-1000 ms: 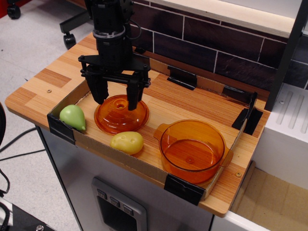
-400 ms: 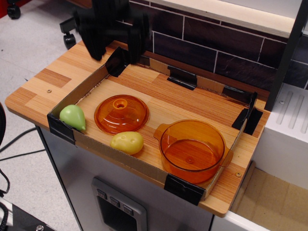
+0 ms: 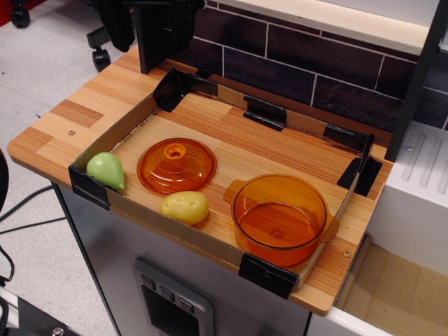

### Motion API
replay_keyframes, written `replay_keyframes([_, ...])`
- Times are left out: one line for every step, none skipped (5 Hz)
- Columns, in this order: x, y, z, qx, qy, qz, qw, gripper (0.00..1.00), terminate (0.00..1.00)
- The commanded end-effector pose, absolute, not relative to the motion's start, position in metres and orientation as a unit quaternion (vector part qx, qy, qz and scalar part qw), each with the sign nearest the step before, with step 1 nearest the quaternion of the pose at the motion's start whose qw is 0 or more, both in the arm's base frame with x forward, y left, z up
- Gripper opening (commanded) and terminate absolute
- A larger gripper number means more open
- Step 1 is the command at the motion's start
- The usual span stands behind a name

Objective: Take lid off pot

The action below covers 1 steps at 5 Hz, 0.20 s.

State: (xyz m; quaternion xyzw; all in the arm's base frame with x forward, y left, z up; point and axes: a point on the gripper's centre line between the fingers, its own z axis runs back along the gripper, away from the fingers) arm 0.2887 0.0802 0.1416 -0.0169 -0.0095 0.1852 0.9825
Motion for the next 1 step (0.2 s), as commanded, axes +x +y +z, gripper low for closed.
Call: replay_keyframes([0.2863,0.0851,0.1587,-0.014,-0.032,0.19,0.981,1.0,1.0])
